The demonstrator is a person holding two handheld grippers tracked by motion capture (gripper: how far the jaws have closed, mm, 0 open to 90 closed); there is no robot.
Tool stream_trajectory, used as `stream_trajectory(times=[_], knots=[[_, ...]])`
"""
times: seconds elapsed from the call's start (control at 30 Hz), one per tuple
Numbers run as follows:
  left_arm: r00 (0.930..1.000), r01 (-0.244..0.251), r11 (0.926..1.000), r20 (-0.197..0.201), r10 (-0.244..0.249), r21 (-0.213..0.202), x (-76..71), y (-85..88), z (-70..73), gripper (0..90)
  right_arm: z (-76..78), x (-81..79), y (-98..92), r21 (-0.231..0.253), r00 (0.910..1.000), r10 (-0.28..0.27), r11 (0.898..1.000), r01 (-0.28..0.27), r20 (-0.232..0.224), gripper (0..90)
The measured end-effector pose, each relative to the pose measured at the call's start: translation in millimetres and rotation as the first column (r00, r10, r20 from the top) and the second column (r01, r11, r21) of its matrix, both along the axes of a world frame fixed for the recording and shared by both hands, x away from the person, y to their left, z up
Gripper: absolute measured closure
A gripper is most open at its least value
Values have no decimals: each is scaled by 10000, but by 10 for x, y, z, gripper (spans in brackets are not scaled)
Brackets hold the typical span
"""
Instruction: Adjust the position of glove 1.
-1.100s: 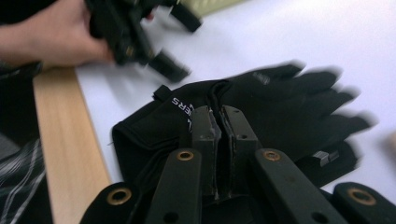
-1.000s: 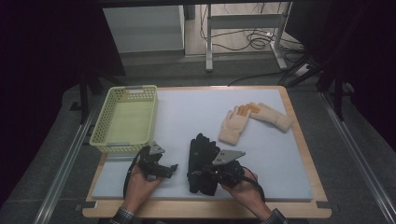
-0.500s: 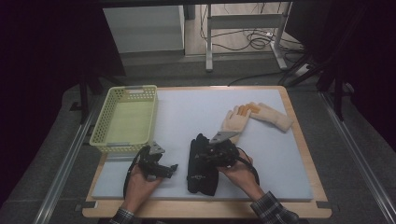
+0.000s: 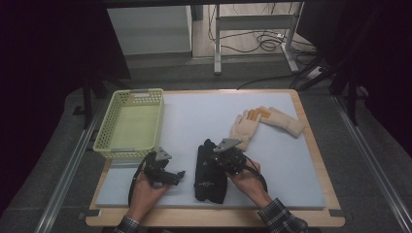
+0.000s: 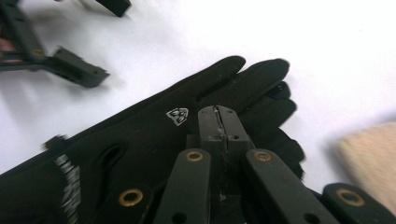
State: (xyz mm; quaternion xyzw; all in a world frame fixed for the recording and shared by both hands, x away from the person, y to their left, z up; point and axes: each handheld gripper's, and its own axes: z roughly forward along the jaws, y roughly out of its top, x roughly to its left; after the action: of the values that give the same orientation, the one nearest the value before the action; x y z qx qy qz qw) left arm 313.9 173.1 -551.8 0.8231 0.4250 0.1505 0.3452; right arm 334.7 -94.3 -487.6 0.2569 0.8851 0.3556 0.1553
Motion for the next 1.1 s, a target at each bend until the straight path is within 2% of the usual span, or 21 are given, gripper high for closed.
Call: stream_trajectory(times=[0.13,0.17,0.2,0.23,0.27,0.3,0.33,0.37,0.4,0.43,0.47,0.53,0.57,0.73,0.77,0.83,0.87,0.97,1.03,1.07,1.1], knots=[[10000,-15,10000,-14,15,-14,-1,-1,-1,9,57,-53,-69,-110,9999,29,9999,-27,150,884],[10000,0,10000,-2,0,3,0,0,0,9,44,-35,-72,-54,9999,-7,10000,7,140,803],[10000,0,10000,1,0,5,0,0,0,9,8,19,-62,123,9999,-130,9998,130,52,674],[10000,-16,10000,-4,16,-16,-2,-2,-1,9,-20,58,-50,234,9998,-205,9995,204,18,585],[10000,-13,10000,-5,13,-16,-2,-2,-1,9,-74,131,-20,346,9996,-234,9991,238,-133,537],[10000,20,10000,-15,-20,23,-1,2,1,9,-124,189,11,299,9991,-294,9991,303,-310,526],[10000,22,10000,-17,-22,27,-1,2,1,9,-185,243,46,118,9984,-381,9992,386,-425,548],[10000,35,10000,-4,-35,45,0,3,2,9,-252,288,72,-222,9978,-438,9988,428,-495,607],[10000,35,10000,-4,-35,45,0,3,2,9,-252,288,72,-222,9978,-438,9988,428,-495,607],[10000,37,10000,-3,-37,48,0,3,2,9,-315,315,65,146,9965,-451,9988,462,-708,730],[10000,38,10000,-7,-38,50,0,3,1,9,-313,312,61,253,9956,-481,9984,503,-799,790],[10000,24,10000,-23,-24,33,-1,2,1,9,-302,288,67,196,9959,-514,9984,530,-750,811],[10000,-5,10000,-6,5,-2,-2,-1,-1,9,-281,241,90,-27,9979,-512,9987,512,-385,823],[10000,-15,10000,-8,15,-18,-1,-2,-1,9,-145,161,53,58,9989,-397,9992,398,-243,823],[10000,-14,10000,-16,14,-17,-1,-1,-1,9,-66,90,14,-33,9994,-308,9995,308,-169,821],[10000,-13,10000,-15,13,-18,-1,-1,-1,9,-56,58,-16,-191,9991,-361,9992,357,-219,807],[10000,-14,10000,-8,14,-15,-1,-2,-1,9,-73,58,-23,-248,9988,-422,9988,416,-235,779],[10000,-12,10000,-2,12,-10,-2,-2,-1,9,-214,129,-50,-243,9987,-394,9990,385,-337,624],[10000,-14,10000,-9,14,-19,-1,-1,-1,9,-214,166,-99,119,9979,-430,9990,437,-476,578],[10000,-14,10000,-9,14,-19,-1,-1,-1,9,-214,166,-99,119,9979,-430,9990,437,-476,578],[10000,-15,10000,-13,15,-22,-1,-1,-1,9,-164,175,-155,347,9975,-505,9980,522,-494,563]])
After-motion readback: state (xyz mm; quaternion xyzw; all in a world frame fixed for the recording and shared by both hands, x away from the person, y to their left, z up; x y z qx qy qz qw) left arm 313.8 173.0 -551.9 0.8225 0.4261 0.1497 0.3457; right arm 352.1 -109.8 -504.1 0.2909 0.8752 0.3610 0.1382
